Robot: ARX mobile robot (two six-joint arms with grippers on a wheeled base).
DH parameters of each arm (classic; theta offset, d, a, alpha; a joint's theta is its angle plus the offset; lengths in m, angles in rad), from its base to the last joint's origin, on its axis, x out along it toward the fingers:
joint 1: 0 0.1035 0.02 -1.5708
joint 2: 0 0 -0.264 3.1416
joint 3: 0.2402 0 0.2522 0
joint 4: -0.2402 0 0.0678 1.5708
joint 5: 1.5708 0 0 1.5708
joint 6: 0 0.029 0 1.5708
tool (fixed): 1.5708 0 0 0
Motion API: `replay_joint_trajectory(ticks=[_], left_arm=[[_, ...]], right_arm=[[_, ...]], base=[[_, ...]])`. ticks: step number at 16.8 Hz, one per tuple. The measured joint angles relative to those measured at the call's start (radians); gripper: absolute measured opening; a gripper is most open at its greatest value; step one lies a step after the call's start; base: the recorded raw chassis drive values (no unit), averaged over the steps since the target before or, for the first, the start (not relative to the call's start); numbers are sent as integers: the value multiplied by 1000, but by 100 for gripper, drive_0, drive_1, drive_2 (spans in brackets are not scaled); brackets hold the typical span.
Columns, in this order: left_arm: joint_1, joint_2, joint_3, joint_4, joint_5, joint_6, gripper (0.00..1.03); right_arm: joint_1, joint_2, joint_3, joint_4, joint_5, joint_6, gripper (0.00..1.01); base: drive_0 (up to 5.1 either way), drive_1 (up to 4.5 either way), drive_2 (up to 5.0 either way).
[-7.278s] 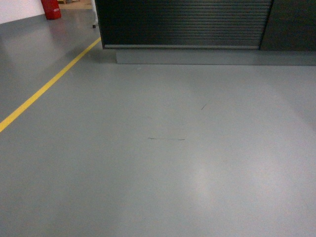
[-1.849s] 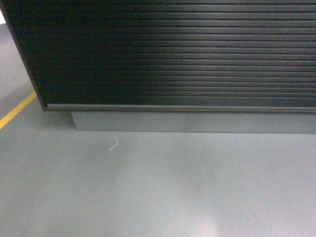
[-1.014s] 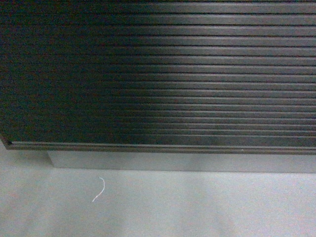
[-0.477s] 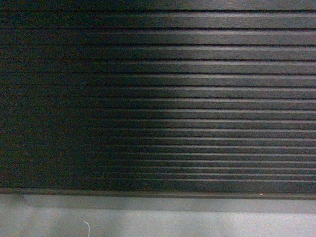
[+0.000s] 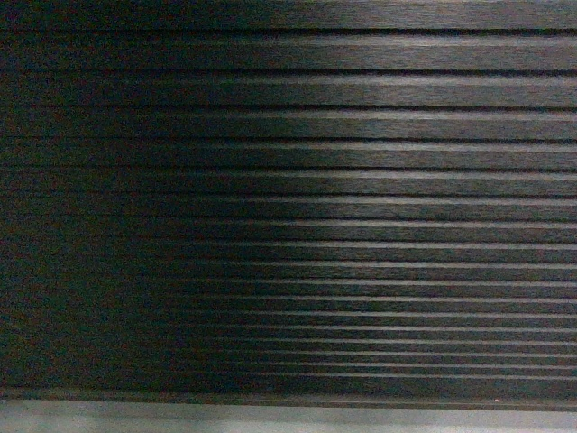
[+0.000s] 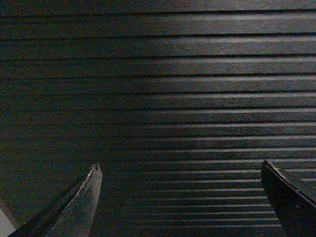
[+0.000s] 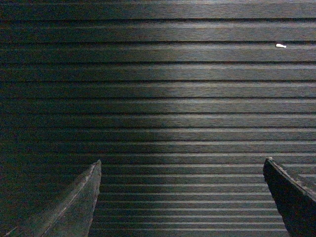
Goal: Place dark red mango on scale at checkout
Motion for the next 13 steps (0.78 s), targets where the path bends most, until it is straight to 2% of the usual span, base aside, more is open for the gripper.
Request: replay_joint_trajectory(ticks=[13], left_arm=[[0, 0, 0, 0, -2, 0, 98]], right_arm=[[0, 0, 0, -1, -2, 0, 98]], base=[[0, 0, 0]])
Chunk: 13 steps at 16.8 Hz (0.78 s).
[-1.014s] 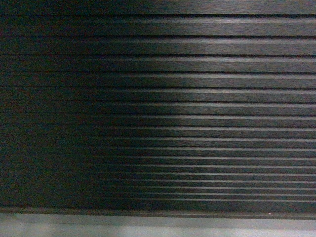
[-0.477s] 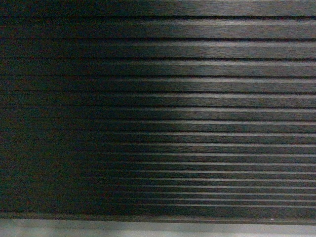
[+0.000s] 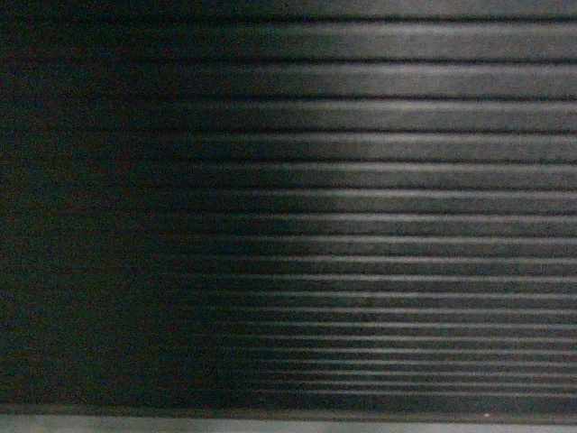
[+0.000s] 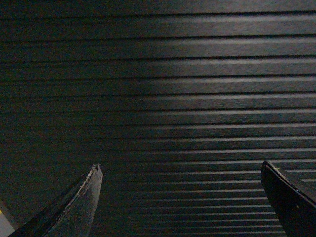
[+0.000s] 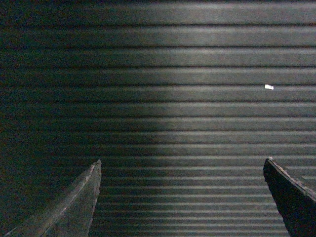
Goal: Place dark red mango on scale at checkout
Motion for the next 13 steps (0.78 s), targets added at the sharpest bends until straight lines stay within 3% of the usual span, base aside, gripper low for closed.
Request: replay_joint_trajectory(ticks=[13], left_arm=[[0, 0, 0, 0, 2, 0, 98]], right_arm=[[0, 0, 0, 1, 2, 1, 98]], base=[[0, 0, 0]])
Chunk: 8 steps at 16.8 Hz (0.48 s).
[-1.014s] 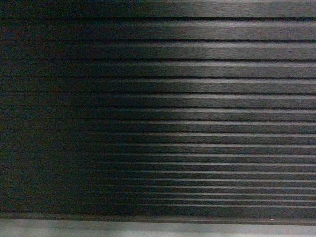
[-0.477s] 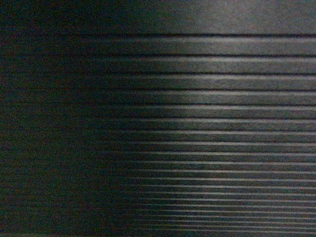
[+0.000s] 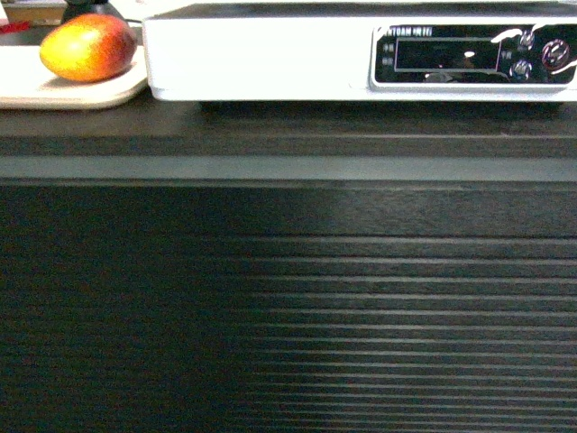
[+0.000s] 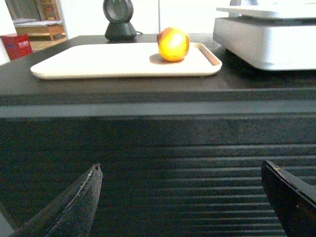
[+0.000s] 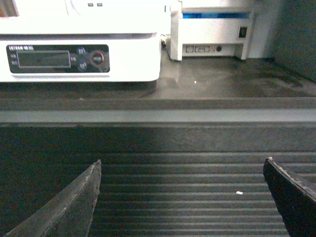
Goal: Place dark red mango on scale at checkout
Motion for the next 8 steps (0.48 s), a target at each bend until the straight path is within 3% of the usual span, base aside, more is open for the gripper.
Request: replay_joint_trajectory(ticks=[8], left_arm=[[0, 0, 0, 1, -1, 0, 98]], right_arm=[[0, 0, 0, 2, 0, -1, 98]], base=[[0, 0, 0]])
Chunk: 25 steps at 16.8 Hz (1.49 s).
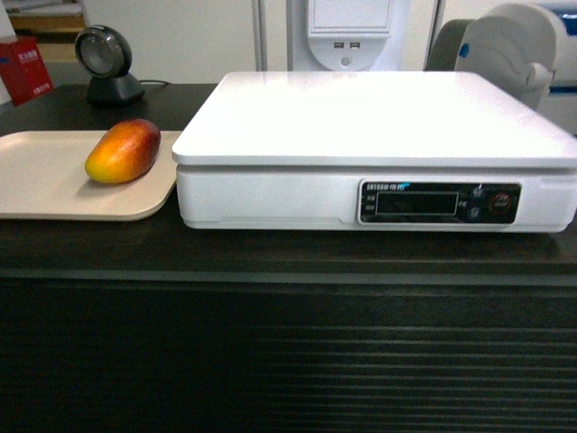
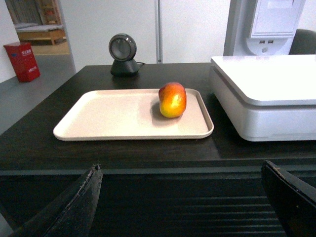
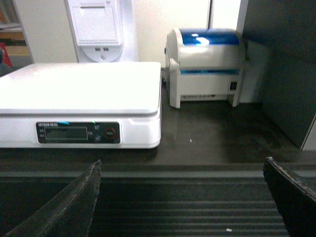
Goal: Place dark red mango on scale at checkout
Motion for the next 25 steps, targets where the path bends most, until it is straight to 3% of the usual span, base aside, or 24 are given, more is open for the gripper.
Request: replay_joint_trajectory(ticks=[25], left_arm=[[0, 0, 0, -1, 1, 0, 98]], right_arm=[[0, 0, 0, -1, 0, 0, 98]], base=[[0, 0, 0]])
